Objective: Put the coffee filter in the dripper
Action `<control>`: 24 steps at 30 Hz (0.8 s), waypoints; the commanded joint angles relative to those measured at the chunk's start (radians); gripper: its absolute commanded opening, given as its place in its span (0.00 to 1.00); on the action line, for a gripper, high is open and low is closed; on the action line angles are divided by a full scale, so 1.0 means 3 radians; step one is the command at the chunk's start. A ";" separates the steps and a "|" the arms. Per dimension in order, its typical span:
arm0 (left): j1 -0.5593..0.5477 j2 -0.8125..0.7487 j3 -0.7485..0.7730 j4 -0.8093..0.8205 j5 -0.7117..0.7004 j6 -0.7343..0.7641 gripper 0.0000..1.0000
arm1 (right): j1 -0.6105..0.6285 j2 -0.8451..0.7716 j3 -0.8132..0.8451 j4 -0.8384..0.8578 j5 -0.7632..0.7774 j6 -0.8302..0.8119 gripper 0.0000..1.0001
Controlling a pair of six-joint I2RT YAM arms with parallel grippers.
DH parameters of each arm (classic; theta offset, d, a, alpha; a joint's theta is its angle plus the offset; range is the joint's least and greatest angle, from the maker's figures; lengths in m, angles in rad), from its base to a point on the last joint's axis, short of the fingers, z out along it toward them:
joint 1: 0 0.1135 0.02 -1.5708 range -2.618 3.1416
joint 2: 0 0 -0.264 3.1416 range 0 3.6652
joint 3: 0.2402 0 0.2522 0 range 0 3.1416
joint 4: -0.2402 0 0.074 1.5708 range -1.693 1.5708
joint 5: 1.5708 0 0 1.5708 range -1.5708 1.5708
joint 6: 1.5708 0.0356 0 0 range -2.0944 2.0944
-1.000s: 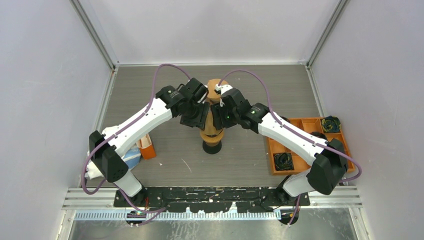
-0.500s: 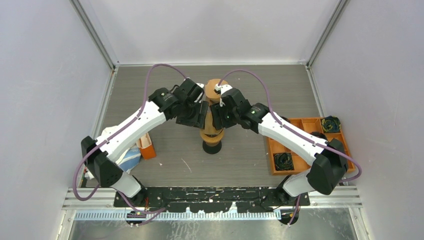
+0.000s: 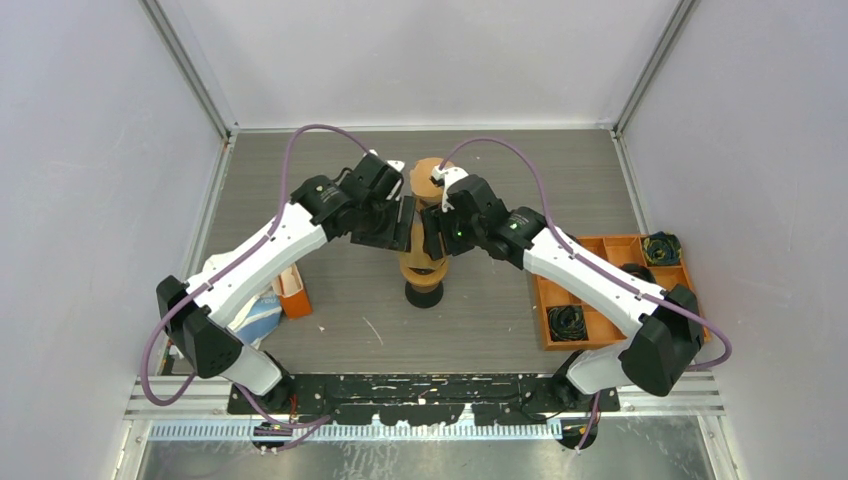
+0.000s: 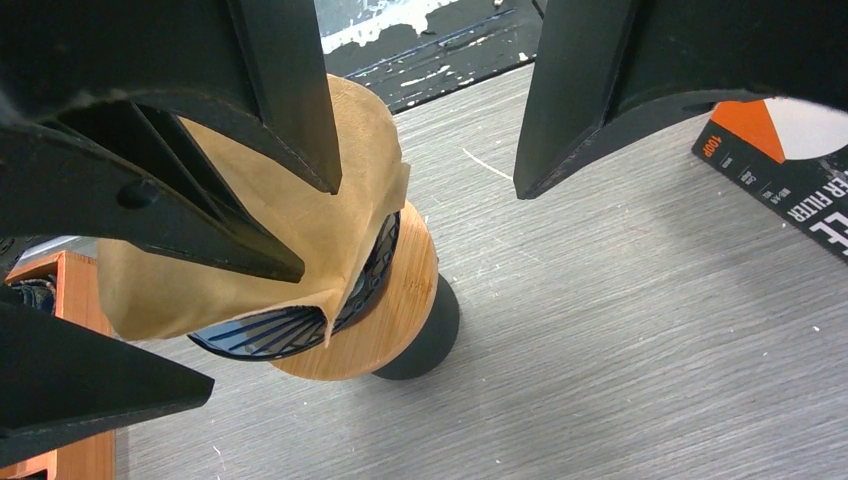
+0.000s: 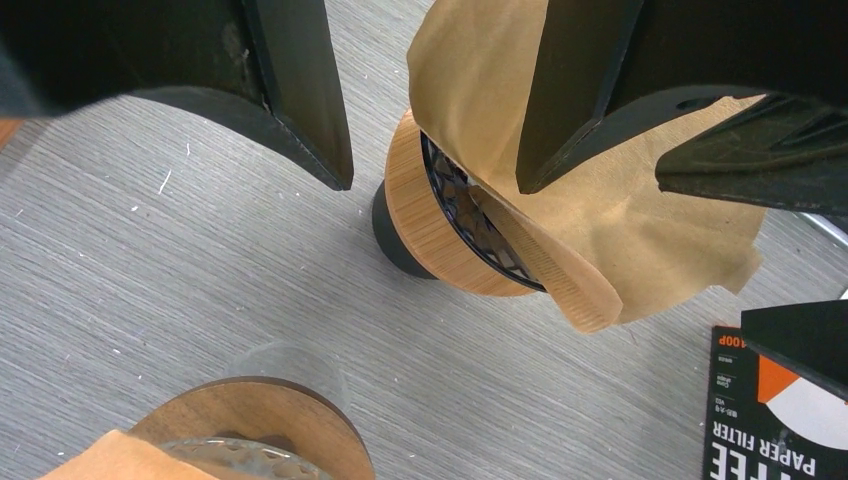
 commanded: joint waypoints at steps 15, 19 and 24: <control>0.0064 0.0140 -0.0089 0.0138 -0.0082 0.0024 0.64 | -0.0018 0.0019 -0.0021 0.0195 0.0174 -0.0048 0.67; 0.0062 0.0156 -0.0107 0.0138 -0.0082 0.0021 0.63 | -0.0019 0.0020 -0.0048 0.0216 0.0184 -0.0046 0.67; 0.0065 0.0165 -0.0101 0.0139 -0.0078 0.0026 0.63 | -0.0017 -0.0030 -0.0038 0.0222 0.0120 -0.0046 0.67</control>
